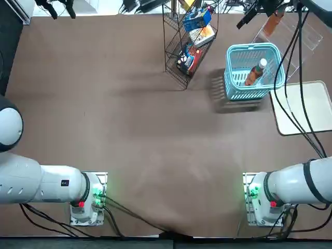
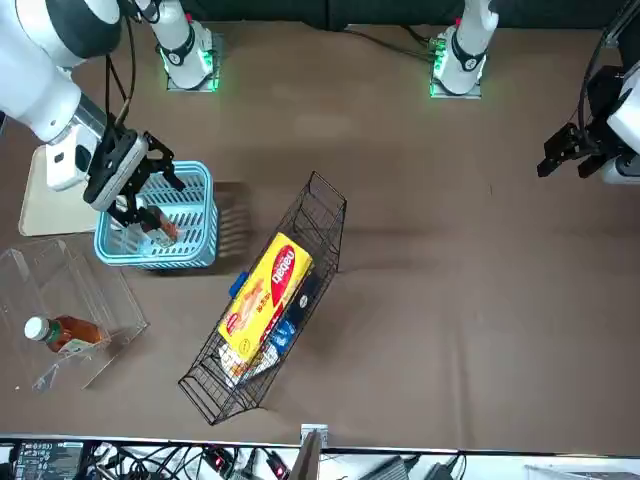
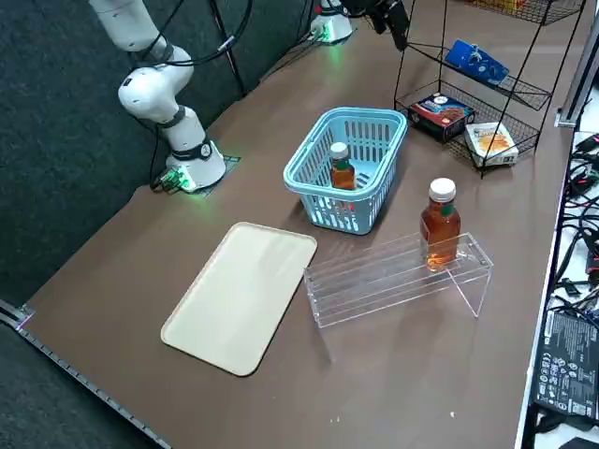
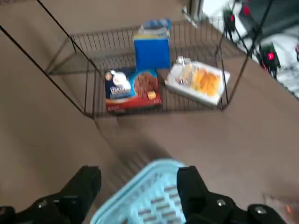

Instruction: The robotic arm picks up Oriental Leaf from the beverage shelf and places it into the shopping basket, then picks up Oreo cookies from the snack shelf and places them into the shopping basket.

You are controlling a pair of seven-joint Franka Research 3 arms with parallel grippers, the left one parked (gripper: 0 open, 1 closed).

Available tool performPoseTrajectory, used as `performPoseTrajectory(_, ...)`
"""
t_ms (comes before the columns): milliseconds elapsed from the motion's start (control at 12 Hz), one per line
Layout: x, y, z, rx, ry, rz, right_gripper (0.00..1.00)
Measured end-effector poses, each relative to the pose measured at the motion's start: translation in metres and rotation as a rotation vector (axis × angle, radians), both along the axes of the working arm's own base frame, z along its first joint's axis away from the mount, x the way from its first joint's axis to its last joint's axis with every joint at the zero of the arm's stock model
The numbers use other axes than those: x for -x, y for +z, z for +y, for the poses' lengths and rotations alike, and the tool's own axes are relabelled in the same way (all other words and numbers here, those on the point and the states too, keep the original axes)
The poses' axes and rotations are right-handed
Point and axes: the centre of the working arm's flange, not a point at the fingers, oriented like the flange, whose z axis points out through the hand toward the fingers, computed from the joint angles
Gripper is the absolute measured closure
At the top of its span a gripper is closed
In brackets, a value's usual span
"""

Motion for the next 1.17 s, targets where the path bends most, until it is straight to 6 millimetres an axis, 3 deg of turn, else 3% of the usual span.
performPoseTrajectory(583, -0.004, -0.045, -0.014, -0.252, 0.117, -0.160, 0.00)
performPoseTrajectory(1167, -0.007, -0.085, -0.015, -0.423, 0.126, -0.267, 0.00)
